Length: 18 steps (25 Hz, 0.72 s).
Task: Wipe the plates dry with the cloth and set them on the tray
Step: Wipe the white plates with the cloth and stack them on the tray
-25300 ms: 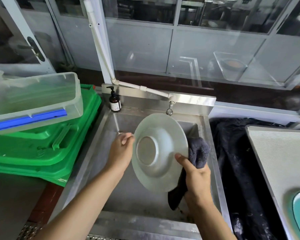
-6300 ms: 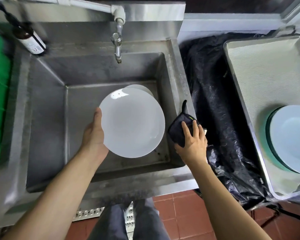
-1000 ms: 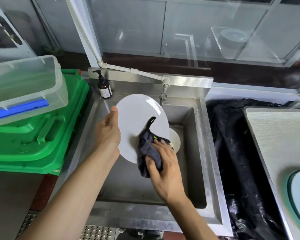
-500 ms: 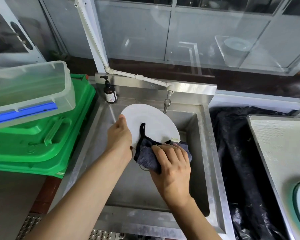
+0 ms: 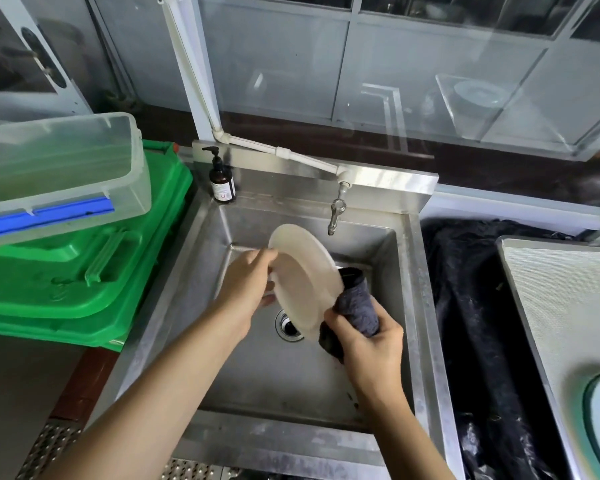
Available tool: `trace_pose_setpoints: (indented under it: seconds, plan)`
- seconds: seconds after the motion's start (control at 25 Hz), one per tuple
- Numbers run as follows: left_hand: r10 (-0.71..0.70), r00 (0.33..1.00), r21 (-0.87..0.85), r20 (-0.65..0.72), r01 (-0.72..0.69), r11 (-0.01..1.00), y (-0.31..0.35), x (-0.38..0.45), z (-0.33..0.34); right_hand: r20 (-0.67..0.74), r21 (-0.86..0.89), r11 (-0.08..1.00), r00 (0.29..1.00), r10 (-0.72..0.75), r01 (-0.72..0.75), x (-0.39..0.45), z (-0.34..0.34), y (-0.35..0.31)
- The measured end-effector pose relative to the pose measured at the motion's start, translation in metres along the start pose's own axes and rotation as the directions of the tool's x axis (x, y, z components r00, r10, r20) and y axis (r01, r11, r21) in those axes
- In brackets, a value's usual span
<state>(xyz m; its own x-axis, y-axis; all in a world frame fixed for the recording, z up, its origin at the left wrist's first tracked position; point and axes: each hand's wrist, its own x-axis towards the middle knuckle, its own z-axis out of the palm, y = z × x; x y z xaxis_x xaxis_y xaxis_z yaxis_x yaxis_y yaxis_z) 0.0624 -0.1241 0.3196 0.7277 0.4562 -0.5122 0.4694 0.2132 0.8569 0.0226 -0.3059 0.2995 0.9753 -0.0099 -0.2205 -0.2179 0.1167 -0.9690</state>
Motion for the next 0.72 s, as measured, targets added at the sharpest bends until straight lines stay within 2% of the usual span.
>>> trace_pose_setpoints:
  seconds: [0.08,0.12,0.2,0.24,0.32,0.44,0.56,0.64,0.72]
  plan:
    - [0.062,0.997,0.266,-0.054,-0.046,0.963,-0.021,0.007,-0.009,-0.023,0.111,0.986,0.992,0.126,-0.123,0.004,-0.007,0.001]
    - [0.034,0.997,0.306,-0.069,-0.011,0.952,-0.029,0.010,-0.014,-0.024,0.153,0.974,0.984,0.175,-0.170,0.006,-0.011,0.000]
    - [-0.134,0.991,0.042,0.012,0.134,0.990,-0.039,0.013,-0.021,0.007,0.243,0.943,0.972,0.234,-0.229,0.013,-0.016,0.001]
    - [-0.207,0.976,-0.103,0.062,0.212,0.972,-0.042,0.014,-0.023,0.034,0.289,0.923,0.967,0.254,-0.253,0.016,-0.017,0.002]
    - [-0.207,0.968,-0.266,0.139,0.238,0.934,-0.042,0.016,-0.029,0.076,0.366,0.877,0.949,0.305,-0.311,0.022,-0.019,0.004]
    - [-0.092,0.963,-0.373,0.253,0.185,0.909,-0.036,0.018,-0.035,0.106,0.424,0.820,0.920,0.376,-0.384,0.026,-0.023,0.006]
    - [-0.046,0.942,-0.386,0.332,0.181,0.905,-0.026,0.014,-0.034,0.110,0.408,0.814,0.907,0.406,-0.414,0.028,-0.026,0.013]
    - [-0.021,0.939,-0.363,0.343,0.153,0.919,-0.021,0.010,-0.031,0.028,0.312,0.873,0.922,0.385,-0.374,0.029,-0.028,0.018]
    - [0.009,0.939,-0.354,0.345,0.121,0.927,-0.016,0.006,-0.029,-0.110,0.168,0.931,0.933,0.343,-0.323,0.030,-0.031,0.022]
